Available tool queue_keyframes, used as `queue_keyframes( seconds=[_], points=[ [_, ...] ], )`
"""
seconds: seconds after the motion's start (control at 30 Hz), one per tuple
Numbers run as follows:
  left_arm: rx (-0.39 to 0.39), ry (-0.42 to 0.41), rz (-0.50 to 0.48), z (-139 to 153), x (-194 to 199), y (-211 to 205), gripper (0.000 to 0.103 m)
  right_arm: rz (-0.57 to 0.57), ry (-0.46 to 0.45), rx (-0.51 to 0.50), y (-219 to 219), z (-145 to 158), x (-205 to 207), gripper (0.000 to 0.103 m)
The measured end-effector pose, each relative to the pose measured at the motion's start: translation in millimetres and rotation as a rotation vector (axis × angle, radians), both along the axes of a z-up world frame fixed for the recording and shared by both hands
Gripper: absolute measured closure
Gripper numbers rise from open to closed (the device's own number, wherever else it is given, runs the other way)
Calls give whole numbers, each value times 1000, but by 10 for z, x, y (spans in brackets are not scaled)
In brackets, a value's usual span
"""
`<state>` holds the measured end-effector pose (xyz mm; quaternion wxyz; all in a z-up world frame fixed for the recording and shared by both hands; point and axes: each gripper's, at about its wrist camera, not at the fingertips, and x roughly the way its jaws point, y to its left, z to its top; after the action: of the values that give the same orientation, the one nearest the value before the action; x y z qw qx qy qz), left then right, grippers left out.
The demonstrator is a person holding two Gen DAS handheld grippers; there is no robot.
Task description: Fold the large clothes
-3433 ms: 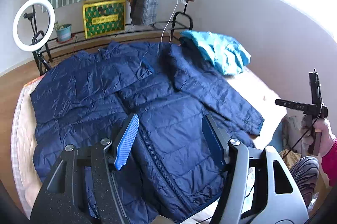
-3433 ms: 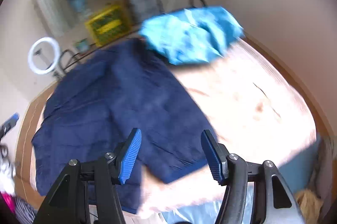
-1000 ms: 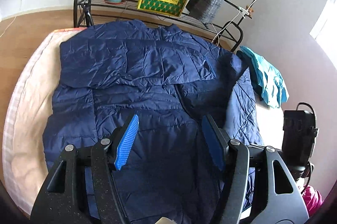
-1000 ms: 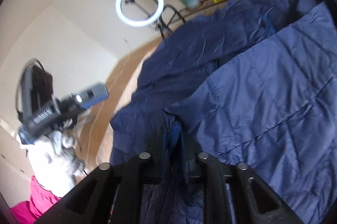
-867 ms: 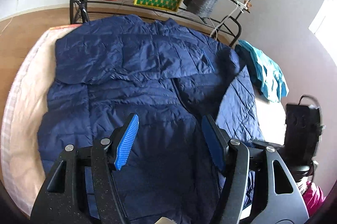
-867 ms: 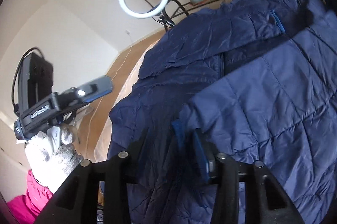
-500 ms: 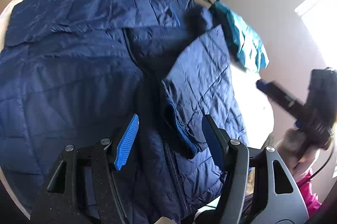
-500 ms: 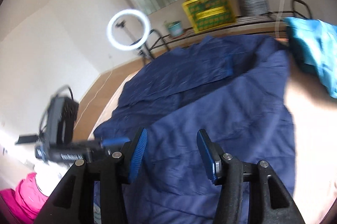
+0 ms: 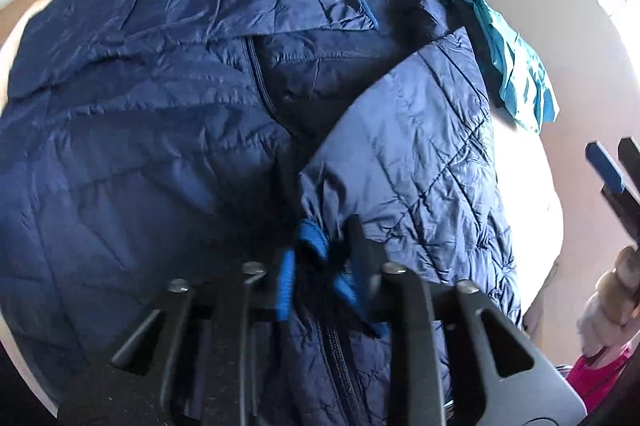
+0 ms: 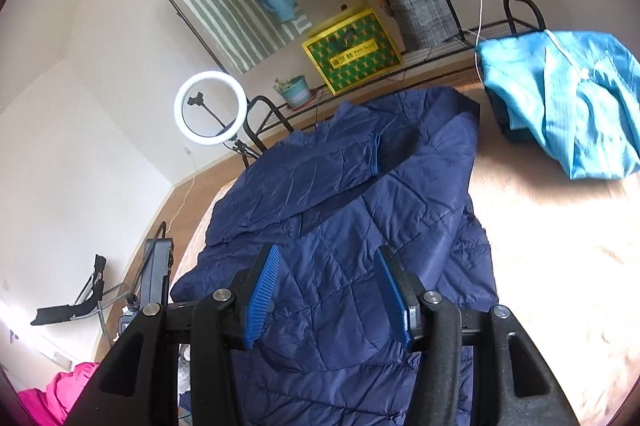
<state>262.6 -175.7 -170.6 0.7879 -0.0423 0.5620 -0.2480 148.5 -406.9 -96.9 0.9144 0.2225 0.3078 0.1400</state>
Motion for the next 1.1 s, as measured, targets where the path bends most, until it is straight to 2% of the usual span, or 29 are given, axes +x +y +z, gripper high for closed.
queue_keyframes(
  seconds=[0.07, 0.2, 0.3, 0.37, 0.6, 0.83, 0.97, 1.1],
  points=[
    [15, -49, -29, 104, 28, -12, 98, -10, 1, -12, -18, 6, 20, 50],
    [29, -160, -52, 360, 176, 5, 98, -48, 41, -16, -124, -97, 107, 50],
    [24, -189, -49, 444, 372, 56, 99, -84, 102, -30, -180, -266, 199, 53],
    [37, -218, -46, 481, 535, 104, 99, -90, 149, -44, -194, -405, 265, 59],
    [64, -291, 22, 562, 1200, 397, 99, -70, 271, -125, -76, -786, 518, 61],
    [96, -305, 162, 396, 1870, 873, 99, -49, 323, -147, 10, -980, 662, 61],
    [147, -309, 193, 229, 2144, 1002, 99, -36, 345, -168, 107, -1051, 730, 61],
    [140, -295, 235, 97, 2350, 1174, 99, -28, 357, -189, 150, -1084, 776, 60]
  ],
)
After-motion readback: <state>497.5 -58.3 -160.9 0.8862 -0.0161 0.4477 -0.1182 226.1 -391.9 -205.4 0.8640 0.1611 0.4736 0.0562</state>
